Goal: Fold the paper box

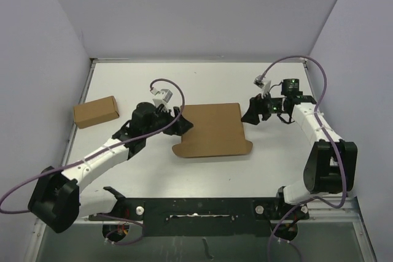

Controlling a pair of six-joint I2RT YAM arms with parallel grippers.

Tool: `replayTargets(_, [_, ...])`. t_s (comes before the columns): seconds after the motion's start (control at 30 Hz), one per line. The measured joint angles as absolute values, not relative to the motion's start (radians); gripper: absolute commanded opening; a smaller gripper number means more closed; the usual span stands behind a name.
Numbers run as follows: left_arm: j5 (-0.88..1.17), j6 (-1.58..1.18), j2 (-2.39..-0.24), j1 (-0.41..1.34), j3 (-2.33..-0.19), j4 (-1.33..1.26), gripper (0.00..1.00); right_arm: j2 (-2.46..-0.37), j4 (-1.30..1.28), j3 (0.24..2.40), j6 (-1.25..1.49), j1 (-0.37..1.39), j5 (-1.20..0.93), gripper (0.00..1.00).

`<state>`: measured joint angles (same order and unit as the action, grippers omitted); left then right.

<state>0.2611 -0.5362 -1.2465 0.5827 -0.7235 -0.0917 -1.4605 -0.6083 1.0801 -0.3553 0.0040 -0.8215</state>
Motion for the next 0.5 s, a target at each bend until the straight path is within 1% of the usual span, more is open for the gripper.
replayTargets(0.07, [0.265, -0.531, -1.192, 0.573, -0.677, -0.149, 0.82, -1.514, -0.593, 1.086, -0.316, -0.025, -0.870, 0.72])
replayTargets(0.1, [0.269, -0.535, -1.168, 0.564, -0.643, -0.187, 0.85, -1.547, -0.587, 1.088, -0.297, -0.040, -0.891, 0.73])
replayTargets(0.2, [0.288, -0.567, -1.140, 0.523, -0.533, -0.293, 0.88, -1.638, -0.576, 1.088, -0.251, -0.067, -0.931, 0.73])
replayTargets(0.3, [0.303, -0.606, -1.146, 0.479, -0.460, -0.331, 0.90, -1.697, -0.566, 1.087, -0.213, -0.072, -0.958, 0.73])
replayTargets(0.5, [0.337, -0.682, -1.203, 0.429, -0.442, -0.397, 0.91, -1.773, -0.541, 1.087, -0.154, -0.072, -1.005, 0.69])
